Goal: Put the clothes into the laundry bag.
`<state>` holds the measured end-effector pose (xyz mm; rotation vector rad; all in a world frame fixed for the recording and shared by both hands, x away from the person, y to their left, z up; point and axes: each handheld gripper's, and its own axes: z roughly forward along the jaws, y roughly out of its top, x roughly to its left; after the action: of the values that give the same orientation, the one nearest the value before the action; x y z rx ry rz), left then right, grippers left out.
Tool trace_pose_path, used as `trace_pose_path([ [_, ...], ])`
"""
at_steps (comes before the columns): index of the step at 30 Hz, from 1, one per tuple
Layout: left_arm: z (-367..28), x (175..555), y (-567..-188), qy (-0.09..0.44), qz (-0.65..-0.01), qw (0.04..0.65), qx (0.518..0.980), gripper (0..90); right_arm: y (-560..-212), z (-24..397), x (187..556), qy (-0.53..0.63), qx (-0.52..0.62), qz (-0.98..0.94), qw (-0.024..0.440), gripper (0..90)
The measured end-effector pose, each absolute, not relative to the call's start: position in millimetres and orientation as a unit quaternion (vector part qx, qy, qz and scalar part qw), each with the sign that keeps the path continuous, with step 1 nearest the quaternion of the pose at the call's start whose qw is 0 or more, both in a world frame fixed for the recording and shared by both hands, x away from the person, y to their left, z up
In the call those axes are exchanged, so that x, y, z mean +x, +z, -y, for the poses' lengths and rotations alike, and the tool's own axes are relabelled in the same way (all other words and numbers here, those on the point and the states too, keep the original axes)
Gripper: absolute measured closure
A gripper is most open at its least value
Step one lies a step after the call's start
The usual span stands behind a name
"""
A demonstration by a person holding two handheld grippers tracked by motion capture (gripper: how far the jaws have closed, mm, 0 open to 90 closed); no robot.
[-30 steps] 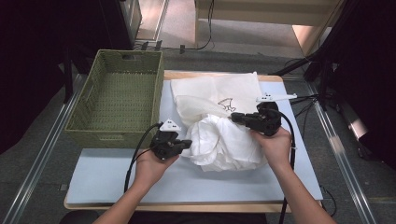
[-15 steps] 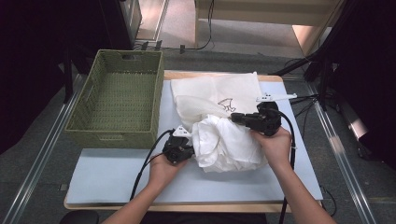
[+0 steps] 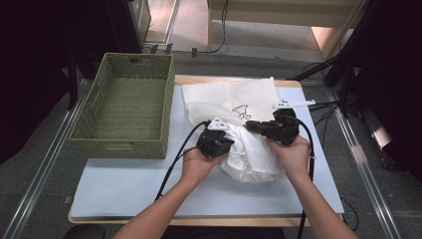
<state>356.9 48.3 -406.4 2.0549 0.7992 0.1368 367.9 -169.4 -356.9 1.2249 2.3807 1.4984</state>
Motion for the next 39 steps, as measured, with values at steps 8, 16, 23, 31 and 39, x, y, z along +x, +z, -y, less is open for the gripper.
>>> trace_pose_path([
  [8, -23.8, 378.6, -403.2, 0.064, -0.332, 0.433, 0.836, 90.0, -356.9, 172.1, 368.6, 0.498, 0.405, -0.766, 0.025, 90.0],
  [16, -27.2, 397.8, -411.5, 0.074, -0.371, 0.417, 0.826, 90.0, -345.5, 171.2, 362.7, 0.516, 0.397, -0.758, 0.013, 90.0],
  [23, -39.9, 407.8, -413.4, 0.081, -0.389, 0.404, 0.824, 90.0, -338.4, 177.0, 358.7, 0.527, 0.392, -0.754, 0.017, 90.0],
  [31, -47.7, 392.2, -399.6, 0.057, -0.364, 0.406, 0.836, 90.0, -352.8, 171.3, 363.4, 0.502, 0.393, -0.77, 0.023, 90.0],
  [39, -75.7, 362.9, -386.4, 0.053, -0.348, 0.414, 0.839, 90.0, -354.2, 172.7, 364.8, 0.502, 0.395, -0.769, 0.025, 90.0],
])
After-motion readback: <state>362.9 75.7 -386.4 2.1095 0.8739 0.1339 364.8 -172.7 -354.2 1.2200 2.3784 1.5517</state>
